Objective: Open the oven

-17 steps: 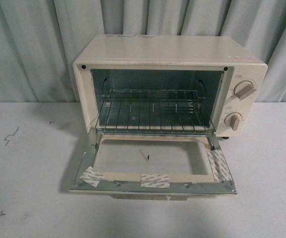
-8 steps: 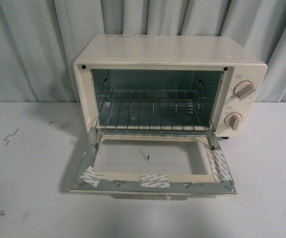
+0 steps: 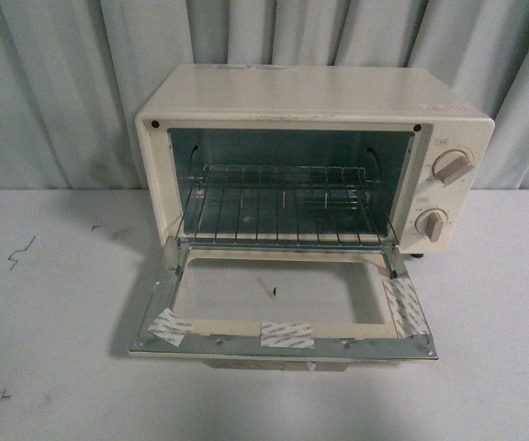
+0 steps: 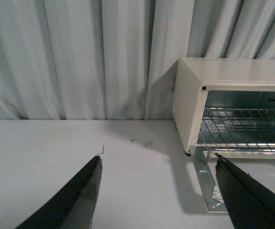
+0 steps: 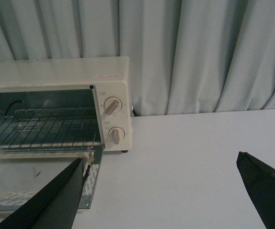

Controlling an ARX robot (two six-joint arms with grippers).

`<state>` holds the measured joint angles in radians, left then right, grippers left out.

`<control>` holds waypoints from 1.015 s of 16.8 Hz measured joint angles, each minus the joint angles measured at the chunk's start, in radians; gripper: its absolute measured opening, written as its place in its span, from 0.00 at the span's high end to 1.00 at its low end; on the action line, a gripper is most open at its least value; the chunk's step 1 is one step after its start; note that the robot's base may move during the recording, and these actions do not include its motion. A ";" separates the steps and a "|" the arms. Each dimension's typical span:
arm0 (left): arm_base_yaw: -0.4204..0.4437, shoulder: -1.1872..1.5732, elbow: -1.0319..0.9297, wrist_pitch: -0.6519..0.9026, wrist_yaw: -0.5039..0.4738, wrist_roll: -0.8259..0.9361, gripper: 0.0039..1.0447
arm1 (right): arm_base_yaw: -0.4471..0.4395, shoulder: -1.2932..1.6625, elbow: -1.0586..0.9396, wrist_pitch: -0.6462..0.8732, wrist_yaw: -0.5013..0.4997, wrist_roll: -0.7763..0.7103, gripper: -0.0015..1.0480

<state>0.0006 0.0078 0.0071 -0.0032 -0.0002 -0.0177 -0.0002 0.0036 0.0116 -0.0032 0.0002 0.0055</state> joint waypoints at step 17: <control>0.000 0.000 0.000 0.000 0.000 0.000 0.06 | 0.000 0.000 0.000 0.000 0.000 0.000 0.06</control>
<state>0.0006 0.0078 0.0071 -0.0032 -0.0002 -0.0174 -0.0002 0.0036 0.0116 -0.0032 0.0006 0.0055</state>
